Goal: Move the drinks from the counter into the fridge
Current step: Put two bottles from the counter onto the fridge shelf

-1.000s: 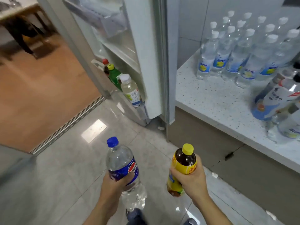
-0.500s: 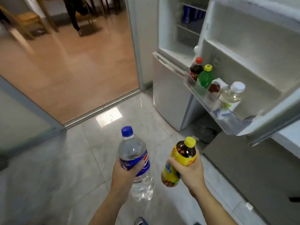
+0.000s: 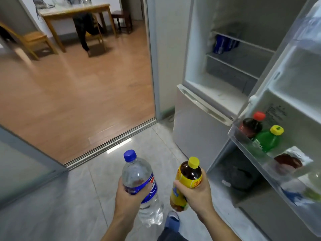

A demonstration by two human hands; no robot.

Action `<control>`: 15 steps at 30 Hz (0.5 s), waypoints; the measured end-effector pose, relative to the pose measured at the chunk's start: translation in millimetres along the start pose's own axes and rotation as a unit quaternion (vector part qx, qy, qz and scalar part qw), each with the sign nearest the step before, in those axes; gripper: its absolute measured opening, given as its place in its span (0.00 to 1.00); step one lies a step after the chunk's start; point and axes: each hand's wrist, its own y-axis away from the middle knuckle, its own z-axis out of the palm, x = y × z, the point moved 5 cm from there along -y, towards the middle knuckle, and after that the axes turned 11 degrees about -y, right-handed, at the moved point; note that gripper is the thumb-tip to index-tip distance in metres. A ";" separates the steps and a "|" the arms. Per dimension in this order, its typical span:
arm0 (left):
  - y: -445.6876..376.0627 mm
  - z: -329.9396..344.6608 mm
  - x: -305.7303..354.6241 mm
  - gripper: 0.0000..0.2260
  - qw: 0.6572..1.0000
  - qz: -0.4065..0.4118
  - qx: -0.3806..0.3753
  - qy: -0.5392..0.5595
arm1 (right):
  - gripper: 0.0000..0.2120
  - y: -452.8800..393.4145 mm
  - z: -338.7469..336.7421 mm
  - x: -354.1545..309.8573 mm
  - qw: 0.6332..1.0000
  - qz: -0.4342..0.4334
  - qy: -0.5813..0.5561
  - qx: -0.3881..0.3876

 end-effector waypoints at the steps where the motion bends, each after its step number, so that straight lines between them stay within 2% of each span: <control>1: -19.0 4.5 9.6 0.38 1.000 0.004 -0.004 -0.007 | 0.33 -18.9 8.0 -3.9 1.000 -0.002 0.002 -0.001; 6: -102.5 37.0 60.7 0.42 0.999 0.036 -0.027 -0.004 | 0.33 -103.9 31.4 -33.2 1.000 -0.010 0.001 0.014; 8: -131.0 56.0 74.2 0.39 0.998 0.045 -0.045 0.000 | 0.33 -129.7 32.8 -42.5 0.999 -0.016 0.004 0.030; 15: -236.1 122.6 98.7 0.36 0.989 0.029 -0.142 -0.012 | 0.35 -198.4 23.6 -43.5 0.988 -0.013 0.007 0.156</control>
